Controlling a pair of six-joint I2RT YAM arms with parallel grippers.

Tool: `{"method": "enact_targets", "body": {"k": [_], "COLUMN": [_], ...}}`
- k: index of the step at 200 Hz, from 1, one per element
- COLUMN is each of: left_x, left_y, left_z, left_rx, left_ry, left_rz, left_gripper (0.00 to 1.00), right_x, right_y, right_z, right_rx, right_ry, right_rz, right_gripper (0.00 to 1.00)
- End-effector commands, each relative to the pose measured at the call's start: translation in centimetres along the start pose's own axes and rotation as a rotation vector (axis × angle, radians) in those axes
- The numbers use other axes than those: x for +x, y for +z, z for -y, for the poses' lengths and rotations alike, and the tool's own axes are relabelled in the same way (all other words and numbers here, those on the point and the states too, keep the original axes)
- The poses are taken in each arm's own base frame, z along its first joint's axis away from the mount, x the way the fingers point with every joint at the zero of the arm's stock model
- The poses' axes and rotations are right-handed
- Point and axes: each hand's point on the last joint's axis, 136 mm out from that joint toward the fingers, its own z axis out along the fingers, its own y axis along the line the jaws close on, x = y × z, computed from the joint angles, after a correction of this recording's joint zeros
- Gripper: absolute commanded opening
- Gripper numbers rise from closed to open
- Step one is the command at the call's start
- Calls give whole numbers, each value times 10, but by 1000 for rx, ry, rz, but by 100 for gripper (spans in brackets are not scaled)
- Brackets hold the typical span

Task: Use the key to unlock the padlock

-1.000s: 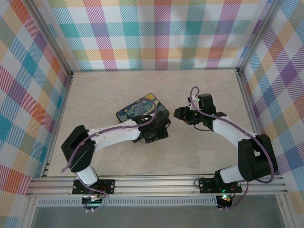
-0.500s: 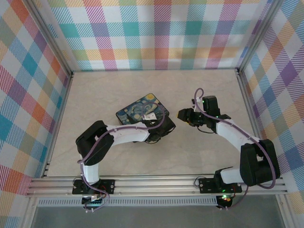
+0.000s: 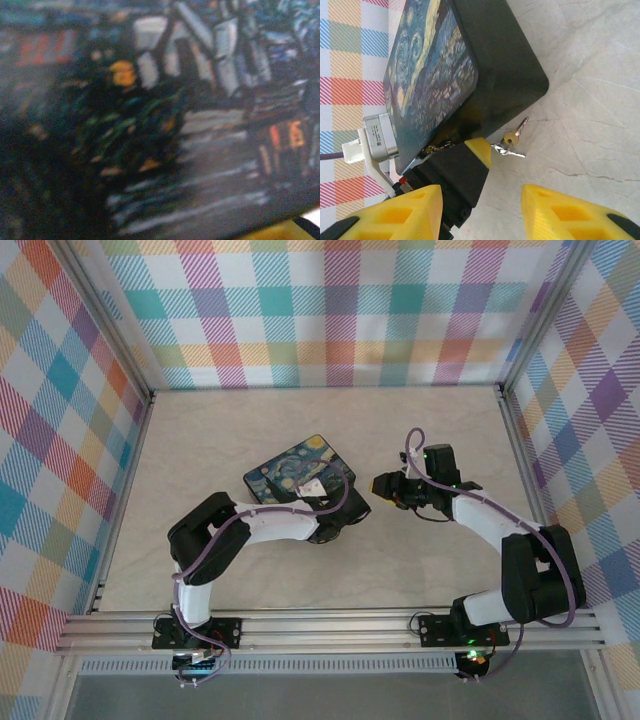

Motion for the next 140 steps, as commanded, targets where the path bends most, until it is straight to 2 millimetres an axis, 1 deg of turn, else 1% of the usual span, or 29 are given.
{"method": "enact_targets", "body": {"k": [1,20,29,39,52,79,100,140], "left_x": [0,-1,-2,-2,-3,-9,-15,-18], "left_y": [5,5,5,4,2,-7,-16,-26], "left_z": [-3,-7,-8,-10,-9,-6,1,13], "left_rx": [-22,-36,-39,-45,-47,-32,-19,26], "left_ry": [-12,-17,-18,-14,-4,7,32,57], "left_rz": [50,56,58,57,56,58,52,-43], "left_gripper": [42,37,34,28,25,20,16,8], "right_x": [6,9,10,11,14,19,23,32], "right_y": [2,1,0,0,0,0,0,-4], "right_z": [1,2,2,3,2,5,3,0], "right_rx": [-28,-27,-27,-26,-31,-39,-56,-83], "right_ry": [-13,-16,-20,-21,-24,-15,-5,-3], "right_rz": [-21,-27,-28,-30,-35,-41,-50,-61], "right_gripper": [44,45,45,45,45,44,44,44]}}
